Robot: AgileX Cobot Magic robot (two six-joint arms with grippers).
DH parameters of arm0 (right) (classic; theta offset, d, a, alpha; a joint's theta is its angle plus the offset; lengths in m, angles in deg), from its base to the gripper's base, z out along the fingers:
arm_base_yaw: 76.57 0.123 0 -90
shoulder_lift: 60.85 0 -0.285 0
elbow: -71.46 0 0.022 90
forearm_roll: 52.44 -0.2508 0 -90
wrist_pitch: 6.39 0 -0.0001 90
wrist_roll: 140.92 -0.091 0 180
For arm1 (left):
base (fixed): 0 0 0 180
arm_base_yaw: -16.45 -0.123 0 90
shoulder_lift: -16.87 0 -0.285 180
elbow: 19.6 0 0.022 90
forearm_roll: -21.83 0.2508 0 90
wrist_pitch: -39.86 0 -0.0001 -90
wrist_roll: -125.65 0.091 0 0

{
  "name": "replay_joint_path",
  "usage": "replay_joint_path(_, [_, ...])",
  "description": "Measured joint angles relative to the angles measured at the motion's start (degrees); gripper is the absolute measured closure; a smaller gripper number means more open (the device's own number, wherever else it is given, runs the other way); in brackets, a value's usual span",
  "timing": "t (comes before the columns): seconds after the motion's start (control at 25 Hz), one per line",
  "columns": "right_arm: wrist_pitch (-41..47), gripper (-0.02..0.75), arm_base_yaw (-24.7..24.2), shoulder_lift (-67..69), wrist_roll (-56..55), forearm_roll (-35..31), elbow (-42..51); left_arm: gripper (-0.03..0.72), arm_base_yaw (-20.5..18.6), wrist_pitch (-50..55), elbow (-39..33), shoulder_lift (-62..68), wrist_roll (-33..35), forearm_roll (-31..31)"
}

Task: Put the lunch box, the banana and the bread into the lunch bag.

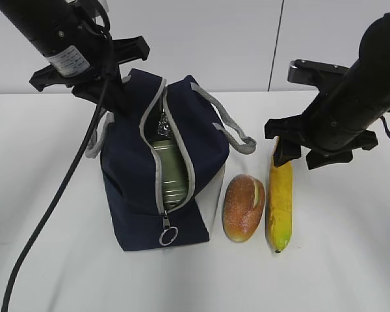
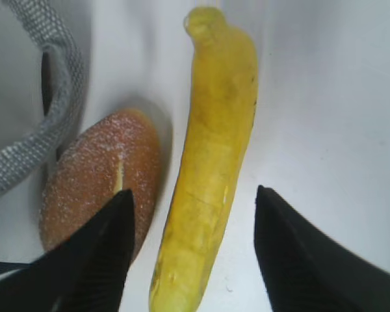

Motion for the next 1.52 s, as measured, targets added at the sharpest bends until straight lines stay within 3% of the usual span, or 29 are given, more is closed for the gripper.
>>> replay_joint_path(0.2, [-1.8,0.155,0.0,0.26,-1.04,-0.92,0.12,0.688,0.0,0.0,0.0,0.0,0.0,0.0])
replay_joint_path(0.32, [-1.45,0.126,0.0,2.38,-1.49,-1.06,0.12,0.688,0.0,0.0,0.0,0.0,0.0,0.0])
replay_joint_path(1.12, [-2.17,0.15,-3.25,7.5,-2.96,-1.83,-0.51,0.688,0.0,0.0,0.0,0.0,0.0,0.0])
replay_joint_path(1.52, [0.85,0.15,-3.25,11.92,-0.07,-4.42,-6.06,0.688,0.0,0.0,0.0,0.0,0.0,0.0])
